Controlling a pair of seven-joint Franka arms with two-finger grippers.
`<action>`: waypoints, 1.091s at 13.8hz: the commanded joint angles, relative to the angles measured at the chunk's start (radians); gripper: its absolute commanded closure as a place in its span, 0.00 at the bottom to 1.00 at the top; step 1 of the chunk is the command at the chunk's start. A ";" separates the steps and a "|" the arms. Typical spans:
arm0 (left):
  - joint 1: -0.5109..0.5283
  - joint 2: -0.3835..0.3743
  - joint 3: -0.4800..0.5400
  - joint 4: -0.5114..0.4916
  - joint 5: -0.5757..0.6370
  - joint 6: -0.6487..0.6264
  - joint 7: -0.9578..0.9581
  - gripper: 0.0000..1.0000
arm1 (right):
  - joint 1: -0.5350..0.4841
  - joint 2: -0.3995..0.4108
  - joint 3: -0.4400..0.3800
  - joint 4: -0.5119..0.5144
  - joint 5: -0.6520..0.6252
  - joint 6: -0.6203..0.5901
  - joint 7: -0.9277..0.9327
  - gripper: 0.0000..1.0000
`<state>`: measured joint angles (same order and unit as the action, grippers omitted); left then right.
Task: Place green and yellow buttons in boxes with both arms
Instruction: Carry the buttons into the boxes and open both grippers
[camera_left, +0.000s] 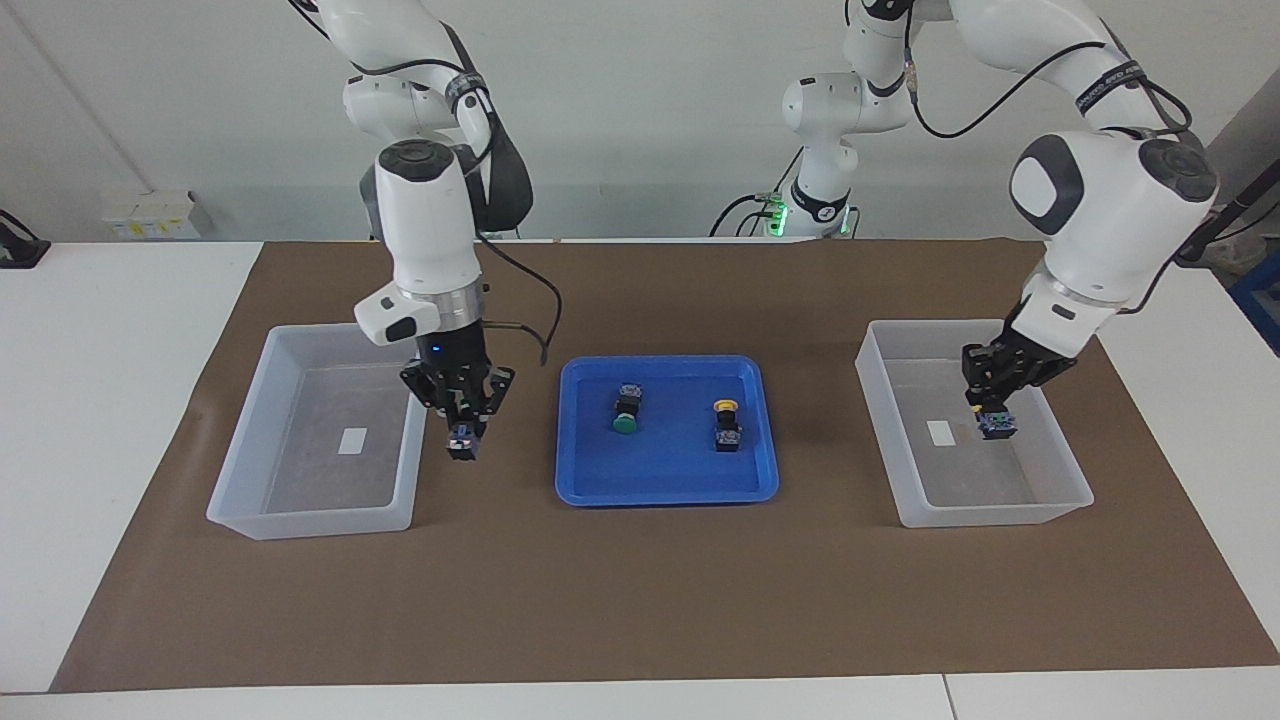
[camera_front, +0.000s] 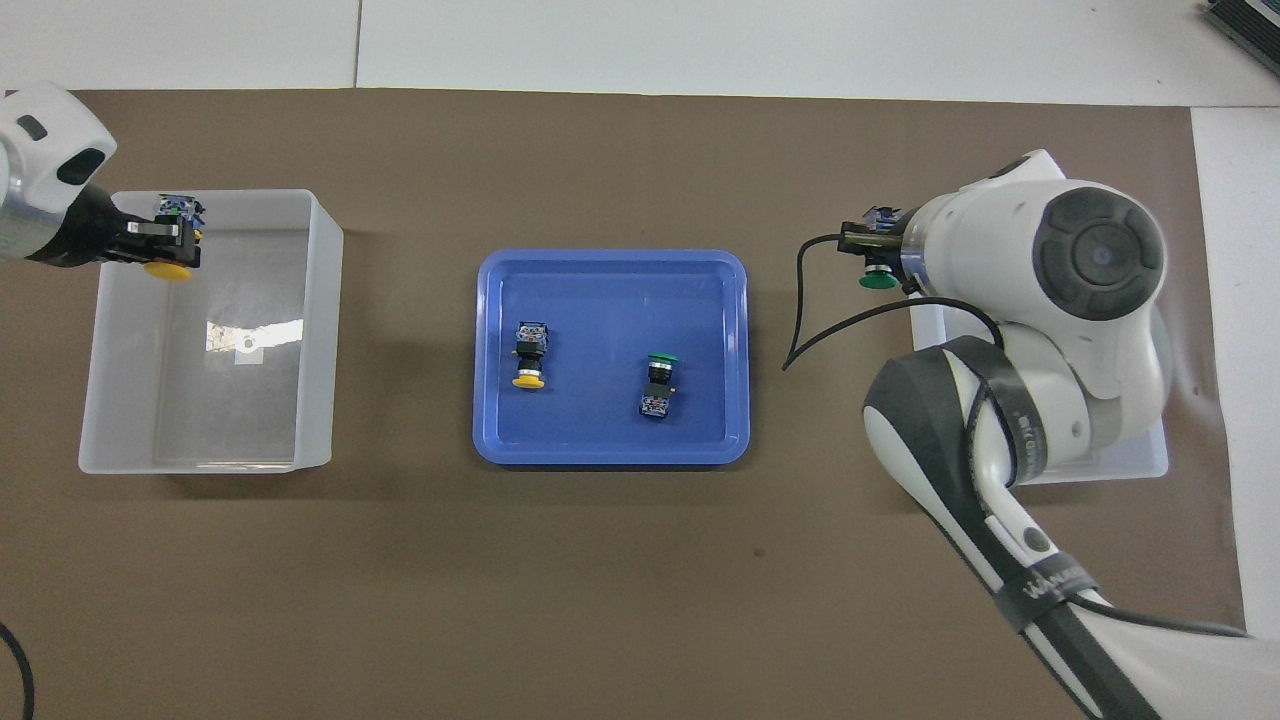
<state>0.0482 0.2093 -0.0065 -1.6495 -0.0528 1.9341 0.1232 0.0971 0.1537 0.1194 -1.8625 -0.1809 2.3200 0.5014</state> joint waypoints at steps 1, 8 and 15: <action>0.012 -0.062 -0.012 -0.143 0.005 0.108 0.027 1.00 | -0.085 -0.069 0.013 -0.090 -0.006 0.012 -0.120 1.00; -0.001 -0.108 -0.013 -0.436 0.004 0.429 0.007 1.00 | -0.252 -0.103 0.011 -0.208 0.099 -0.067 -0.381 1.00; -0.063 -0.025 -0.015 -0.509 0.004 0.628 -0.140 1.00 | -0.332 -0.054 0.011 -0.400 0.113 0.280 -0.538 1.00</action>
<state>0.0283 0.1761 -0.0305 -2.1435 -0.0530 2.5222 0.0634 -0.2131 0.0914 0.1187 -2.2368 -0.0888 2.5451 -0.0004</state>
